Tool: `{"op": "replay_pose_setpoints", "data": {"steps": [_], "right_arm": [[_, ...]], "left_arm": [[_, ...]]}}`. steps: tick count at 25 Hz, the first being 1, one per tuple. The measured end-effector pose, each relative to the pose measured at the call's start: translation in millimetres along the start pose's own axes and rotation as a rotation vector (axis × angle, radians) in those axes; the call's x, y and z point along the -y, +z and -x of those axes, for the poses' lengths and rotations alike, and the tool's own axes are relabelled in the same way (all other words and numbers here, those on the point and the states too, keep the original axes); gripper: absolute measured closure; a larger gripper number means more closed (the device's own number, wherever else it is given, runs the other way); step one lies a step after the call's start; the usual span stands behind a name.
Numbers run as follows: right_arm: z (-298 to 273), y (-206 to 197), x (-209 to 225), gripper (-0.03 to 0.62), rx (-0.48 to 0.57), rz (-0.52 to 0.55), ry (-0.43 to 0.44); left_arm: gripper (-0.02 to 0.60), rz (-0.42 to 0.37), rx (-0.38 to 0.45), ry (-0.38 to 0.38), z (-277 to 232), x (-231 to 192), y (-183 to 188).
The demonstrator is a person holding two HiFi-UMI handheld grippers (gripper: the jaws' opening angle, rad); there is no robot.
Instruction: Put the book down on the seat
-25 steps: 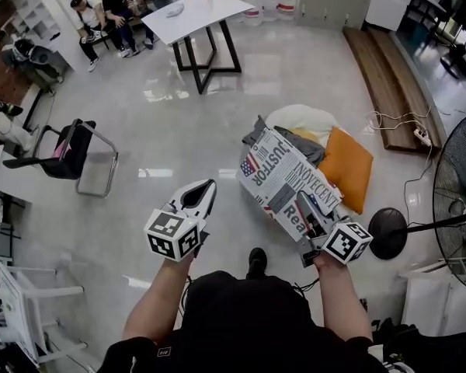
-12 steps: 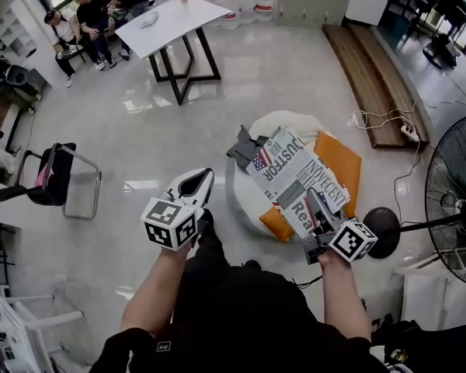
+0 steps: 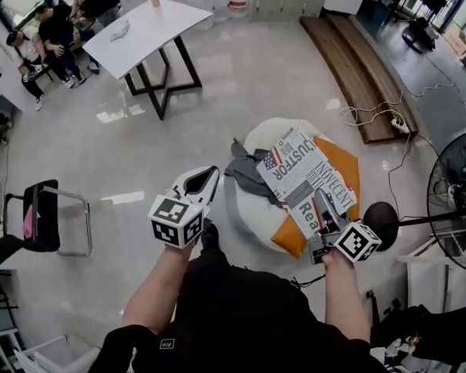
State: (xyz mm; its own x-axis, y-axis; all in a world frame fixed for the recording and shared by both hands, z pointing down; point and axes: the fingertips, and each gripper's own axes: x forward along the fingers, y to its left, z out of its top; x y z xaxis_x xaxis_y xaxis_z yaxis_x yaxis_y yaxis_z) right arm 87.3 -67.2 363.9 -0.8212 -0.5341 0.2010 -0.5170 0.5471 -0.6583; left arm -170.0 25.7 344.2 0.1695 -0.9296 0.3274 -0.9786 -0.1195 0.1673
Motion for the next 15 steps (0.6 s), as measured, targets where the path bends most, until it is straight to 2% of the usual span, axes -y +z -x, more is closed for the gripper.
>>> {"op": "replay_pose_setpoints", "data": {"steps": [4, 8, 11, 15], "right_arm": [[-58.1, 1.0, -27.1, 0.425, 0.026, -0.001, -0.056], [-96.6, 2.8, -52.4, 0.425, 0.061, -0.022, -0.073], [-100.6, 7.9, -57.2, 0.425, 0.099, -0.032, -0.097], [-77.7, 28.3, -39.6, 0.425, 0.184, -0.04, -0.161]], "left_arm": [[0.58, -0.022, -0.034, -0.07, -21.9, -65.9, 13.6], [0.58, -0.04, -0.042, -0.111, -37.9, -114.7, 32.2], [0.58, -0.033, -0.048, -0.148, -50.9, -124.2, 36.2], [0.58, -0.048, -0.069, -0.213, -74.4, -108.3, 40.8]]}}
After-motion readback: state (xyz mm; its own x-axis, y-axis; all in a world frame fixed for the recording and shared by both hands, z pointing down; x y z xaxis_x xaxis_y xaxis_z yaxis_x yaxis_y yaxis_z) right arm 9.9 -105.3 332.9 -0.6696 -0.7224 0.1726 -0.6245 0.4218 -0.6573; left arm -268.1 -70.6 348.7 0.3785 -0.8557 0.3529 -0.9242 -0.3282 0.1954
